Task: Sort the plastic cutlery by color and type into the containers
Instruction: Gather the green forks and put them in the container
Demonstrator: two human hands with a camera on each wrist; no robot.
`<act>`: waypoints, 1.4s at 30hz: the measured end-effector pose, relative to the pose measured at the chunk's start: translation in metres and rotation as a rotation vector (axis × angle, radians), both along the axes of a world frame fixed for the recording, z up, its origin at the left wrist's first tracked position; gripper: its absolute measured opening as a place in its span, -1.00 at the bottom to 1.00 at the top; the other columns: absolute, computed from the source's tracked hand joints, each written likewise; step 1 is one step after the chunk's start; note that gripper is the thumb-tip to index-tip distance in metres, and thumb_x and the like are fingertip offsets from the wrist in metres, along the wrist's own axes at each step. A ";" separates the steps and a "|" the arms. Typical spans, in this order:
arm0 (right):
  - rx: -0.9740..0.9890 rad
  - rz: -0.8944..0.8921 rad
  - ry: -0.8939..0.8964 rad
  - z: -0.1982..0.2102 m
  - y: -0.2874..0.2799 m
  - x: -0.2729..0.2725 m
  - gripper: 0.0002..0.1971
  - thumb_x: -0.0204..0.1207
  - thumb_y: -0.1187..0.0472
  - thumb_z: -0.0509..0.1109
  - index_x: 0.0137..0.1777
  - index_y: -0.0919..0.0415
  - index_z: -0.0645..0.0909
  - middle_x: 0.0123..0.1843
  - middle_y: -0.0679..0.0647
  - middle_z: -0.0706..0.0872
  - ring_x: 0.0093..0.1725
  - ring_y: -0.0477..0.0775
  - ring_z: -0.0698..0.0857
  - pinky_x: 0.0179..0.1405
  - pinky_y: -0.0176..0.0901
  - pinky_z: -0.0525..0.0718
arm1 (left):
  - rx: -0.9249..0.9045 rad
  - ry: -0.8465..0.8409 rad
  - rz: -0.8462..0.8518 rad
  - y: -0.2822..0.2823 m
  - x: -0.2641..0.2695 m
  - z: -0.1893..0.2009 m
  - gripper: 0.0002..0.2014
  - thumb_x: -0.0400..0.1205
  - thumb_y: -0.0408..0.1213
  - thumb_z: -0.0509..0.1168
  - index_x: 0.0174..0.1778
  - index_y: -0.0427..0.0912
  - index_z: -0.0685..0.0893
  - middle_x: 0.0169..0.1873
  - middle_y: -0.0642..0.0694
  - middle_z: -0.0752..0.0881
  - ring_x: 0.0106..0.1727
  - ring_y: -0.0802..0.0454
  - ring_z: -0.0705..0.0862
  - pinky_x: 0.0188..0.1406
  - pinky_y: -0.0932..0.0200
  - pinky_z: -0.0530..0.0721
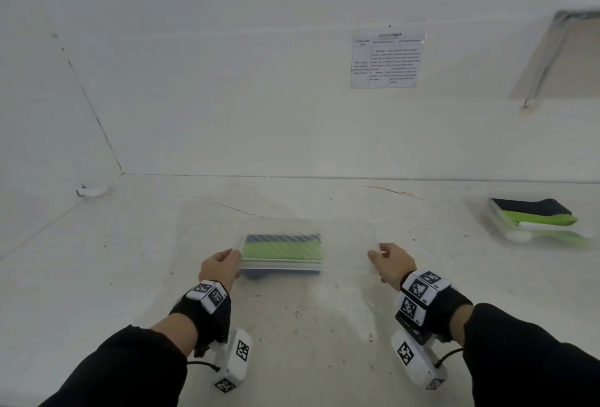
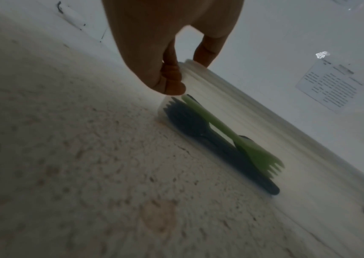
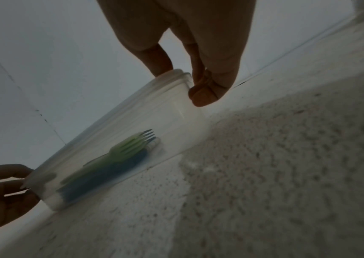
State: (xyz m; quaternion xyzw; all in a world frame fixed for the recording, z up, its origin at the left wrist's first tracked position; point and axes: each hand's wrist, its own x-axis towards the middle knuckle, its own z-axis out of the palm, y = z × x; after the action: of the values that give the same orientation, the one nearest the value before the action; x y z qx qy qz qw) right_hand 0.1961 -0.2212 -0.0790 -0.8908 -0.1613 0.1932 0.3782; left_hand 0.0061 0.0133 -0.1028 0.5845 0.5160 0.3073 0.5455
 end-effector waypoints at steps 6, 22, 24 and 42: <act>-0.106 0.010 -0.027 0.007 0.008 0.005 -0.54 0.65 0.17 0.19 0.50 0.35 0.34 0.42 0.25 0.51 0.34 0.26 0.56 0.16 -0.07 0.55 | 0.003 0.151 -0.119 0.008 0.006 0.012 -0.70 0.62 -0.45 0.21 0.23 -0.50 0.60 0.16 -0.49 0.64 -0.15 -0.15 0.52 -0.39 0.20 0.56; -0.157 0.127 -0.176 0.004 0.042 0.008 -0.44 0.74 0.11 -0.11 0.65 0.31 -0.13 0.68 0.16 0.01 0.62 0.15 0.18 0.52 -0.17 0.21 | 0.466 0.651 -0.559 0.021 0.054 0.023 -0.46 0.76 -0.14 -0.08 0.67 -0.17 0.00 0.66 -0.13 0.02 0.63 -0.11 0.16 0.56 0.08 0.17; -0.156 0.132 -0.180 0.003 0.042 0.009 -0.46 0.74 0.13 -0.12 0.65 0.32 -0.11 0.68 0.15 0.03 0.63 0.10 0.16 0.52 -0.24 0.18 | 0.456 0.614 -0.561 0.022 0.053 0.022 -0.46 0.76 -0.16 -0.07 0.67 -0.16 0.02 0.66 -0.11 0.03 0.64 -0.07 0.14 0.55 0.11 0.16; -0.025 -0.026 0.046 -0.001 0.033 0.014 -0.45 0.73 0.06 -0.03 0.64 0.27 0.02 0.57 0.33 0.31 0.51 0.31 0.38 0.42 -0.04 0.36 | 0.321 0.474 -0.264 0.018 0.034 0.010 -0.61 0.74 -0.19 0.02 0.30 -0.35 0.59 0.31 -0.37 0.60 0.31 -0.29 0.53 0.26 0.05 0.41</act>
State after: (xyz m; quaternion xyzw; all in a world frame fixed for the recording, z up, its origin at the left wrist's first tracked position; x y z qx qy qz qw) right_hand 0.2099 -0.1878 -0.0798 -0.8929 -0.1386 0.2105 0.3732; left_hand 0.0404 0.0309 -0.0929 0.7806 0.4933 0.1665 0.3458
